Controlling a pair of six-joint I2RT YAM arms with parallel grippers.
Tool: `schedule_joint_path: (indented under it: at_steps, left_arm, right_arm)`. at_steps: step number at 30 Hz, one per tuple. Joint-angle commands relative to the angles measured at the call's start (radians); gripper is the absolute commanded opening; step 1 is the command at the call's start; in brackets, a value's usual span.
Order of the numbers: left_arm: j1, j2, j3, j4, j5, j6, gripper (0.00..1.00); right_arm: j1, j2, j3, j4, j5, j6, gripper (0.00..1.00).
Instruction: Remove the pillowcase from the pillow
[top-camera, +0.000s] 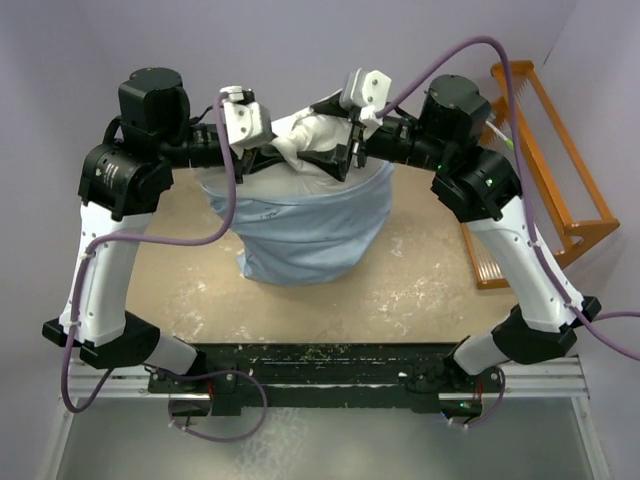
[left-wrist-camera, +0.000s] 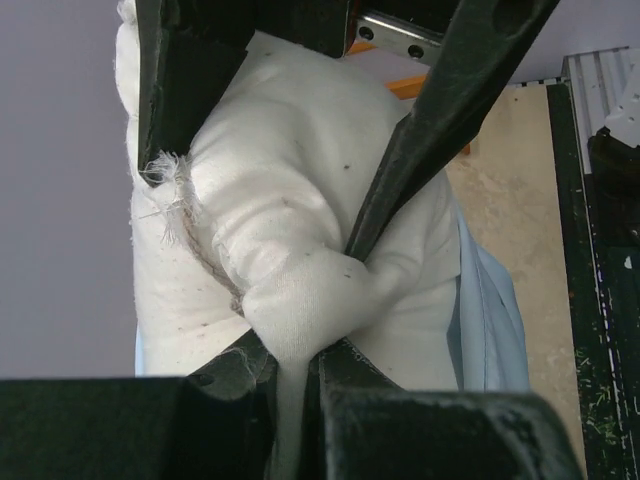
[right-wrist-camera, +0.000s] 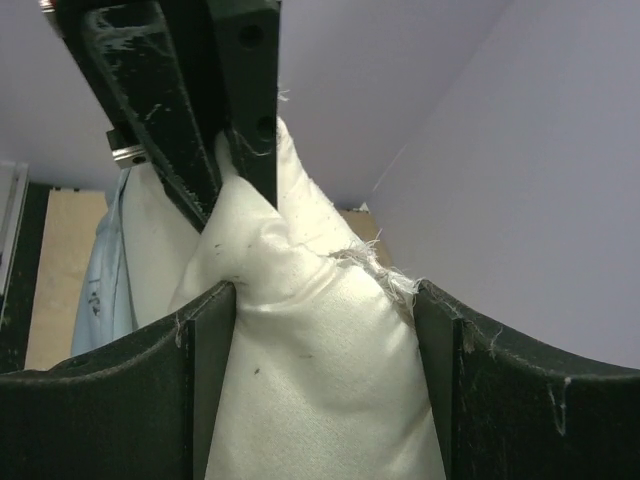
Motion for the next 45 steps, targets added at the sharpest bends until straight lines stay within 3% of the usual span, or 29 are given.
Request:
schedule_joint_path:
  at_steps: [1,7,15,18,19,20,22,23,24,25,32,36,40,45]
  left_arm:
    - [-0.030,0.023,0.022,-0.077,0.029,0.055,0.00]
    - [-0.039,-0.006,-0.003,-0.069,0.001,0.103,0.00]
    - [-0.040,-0.002,0.055,-0.072,0.000,0.121,0.00]
    - [-0.040,-0.005,0.062,-0.073,0.003,0.109,0.00]
    - [-0.040,-0.012,0.058,-0.065,-0.001,0.104,0.04]
    - [-0.040,-0.022,0.053,-0.054,-0.007,0.099,0.17]
    - [-0.040,-0.051,0.028,-0.015,-0.039,0.077,0.69]
    - [-0.040,-0.070,0.011,0.013,-0.055,0.059,0.82]
    - [-0.039,-0.090,-0.007,0.037,-0.094,0.042,0.87]
    - [-0.039,-0.108,-0.022,0.054,-0.125,0.030,0.89]
    - [-0.039,-0.224,-0.053,0.120,-0.413,0.010,0.93]
    - [-0.039,-0.307,-0.150,0.051,-0.431,0.040,0.92]
    - [-0.039,-0.373,-0.344,0.039,-0.438,0.064,0.86]
    - [-0.039,-0.402,-0.523,0.158,-0.478,0.067,0.80]
  right_arm:
    - [0.028,-0.046,0.051,-0.179,0.043,-0.116,0.74]
    - [0.036,-0.086,-0.023,-0.303,0.111,-0.147,0.73]
    - [0.122,0.004,-0.097,-0.449,0.490,-0.229,0.72]
    - [0.126,0.021,-0.087,-0.399,0.526,-0.229,0.62]
    - [0.126,0.017,-0.088,-0.363,0.541,-0.222,0.54]
    - [0.126,0.008,-0.098,-0.320,0.561,-0.216,0.46]
    - [0.126,-0.024,-0.134,-0.212,0.590,-0.160,0.26]
    - [0.124,-0.038,-0.144,-0.150,0.598,-0.145,0.13]
    - [0.121,-0.057,-0.158,-0.079,0.633,-0.137,0.00]
    - [0.117,-0.081,-0.190,-0.005,0.662,-0.133,0.00]
    - [-0.001,-0.226,-0.350,0.398,0.553,0.009,0.00]
    - [-0.072,-0.278,-0.429,0.555,0.457,0.108,0.00]
    - [-0.074,-0.288,-0.450,0.594,0.409,0.148,0.00]
    - [-0.076,-0.290,-0.454,0.595,0.408,0.159,0.00]
